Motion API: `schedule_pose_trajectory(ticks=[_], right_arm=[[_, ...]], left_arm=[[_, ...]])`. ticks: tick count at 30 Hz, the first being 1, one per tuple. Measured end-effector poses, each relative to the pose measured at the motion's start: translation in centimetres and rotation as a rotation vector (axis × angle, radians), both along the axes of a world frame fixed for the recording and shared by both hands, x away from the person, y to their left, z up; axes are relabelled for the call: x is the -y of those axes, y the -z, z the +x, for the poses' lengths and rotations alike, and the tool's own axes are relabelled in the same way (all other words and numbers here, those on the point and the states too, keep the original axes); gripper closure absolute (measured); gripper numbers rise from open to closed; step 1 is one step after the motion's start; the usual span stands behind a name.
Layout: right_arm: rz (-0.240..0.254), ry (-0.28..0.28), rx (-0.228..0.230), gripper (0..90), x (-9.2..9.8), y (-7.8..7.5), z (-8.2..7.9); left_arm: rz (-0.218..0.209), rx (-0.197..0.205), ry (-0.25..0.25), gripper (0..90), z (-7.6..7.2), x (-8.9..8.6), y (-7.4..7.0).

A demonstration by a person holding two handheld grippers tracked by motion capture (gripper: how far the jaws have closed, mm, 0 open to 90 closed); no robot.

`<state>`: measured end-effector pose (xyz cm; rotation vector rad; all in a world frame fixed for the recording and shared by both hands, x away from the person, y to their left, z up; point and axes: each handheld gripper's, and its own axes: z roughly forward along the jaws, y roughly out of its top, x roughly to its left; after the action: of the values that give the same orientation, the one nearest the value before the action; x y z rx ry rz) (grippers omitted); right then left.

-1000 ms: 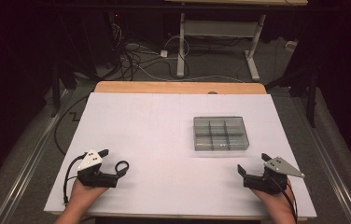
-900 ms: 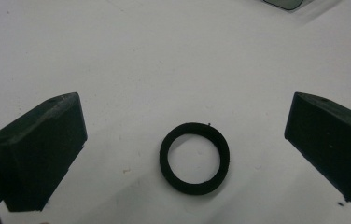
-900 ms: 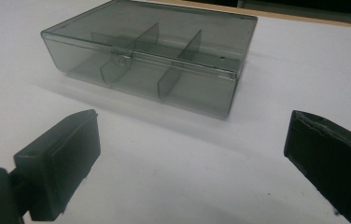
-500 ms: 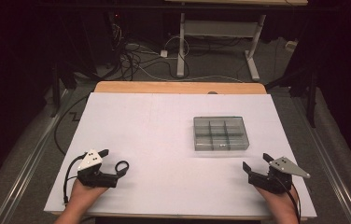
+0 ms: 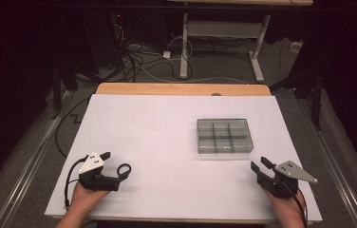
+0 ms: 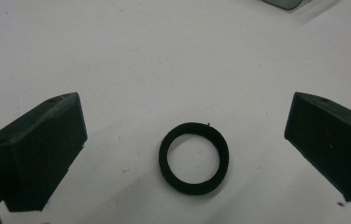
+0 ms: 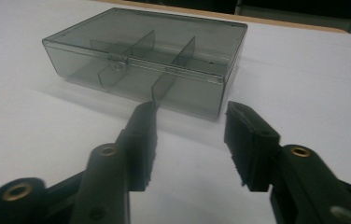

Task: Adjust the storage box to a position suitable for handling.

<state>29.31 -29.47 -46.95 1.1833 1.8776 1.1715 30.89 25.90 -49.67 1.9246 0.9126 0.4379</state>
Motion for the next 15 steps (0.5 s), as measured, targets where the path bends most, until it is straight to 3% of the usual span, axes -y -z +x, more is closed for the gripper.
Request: schedule_pose_trajectory(ticks=[3,4,5,6,9,15], right_arm=[[0.002,-0.002,-0.003,64.4,0.02,-0.01,-0.02],[0.004,-0.006,-0.007,70.9,0.04,-0.02,-0.03],[0.004,-0.006,-0.007,70.9,0.04,-0.02,-0.03],[0.005,-0.008,-0.01,78.2,0.05,-0.01,-0.06],[0.01,-0.009,-0.014,86.9,0.11,-0.01,-0.03],[0.031,-0.026,-0.018,90.0,0.24,-0.31,0.0]], left_arm=[[-0.001,-0.001,0.0,0.0,0.01,-0.02,0.0],[-0.001,-0.001,0.0,0.0,0.0,-0.01,0.0],[-0.001,-0.001,0.0,0.0,0.0,-0.01,0.0],[0.0,-0.001,0.0,0.0,0.0,-0.01,0.0],[0.0,0.0,0.0,0.0,0.0,-0.01,0.0],[0.0,-0.001,0.0,0.0,0.01,-0.01,0.0]])
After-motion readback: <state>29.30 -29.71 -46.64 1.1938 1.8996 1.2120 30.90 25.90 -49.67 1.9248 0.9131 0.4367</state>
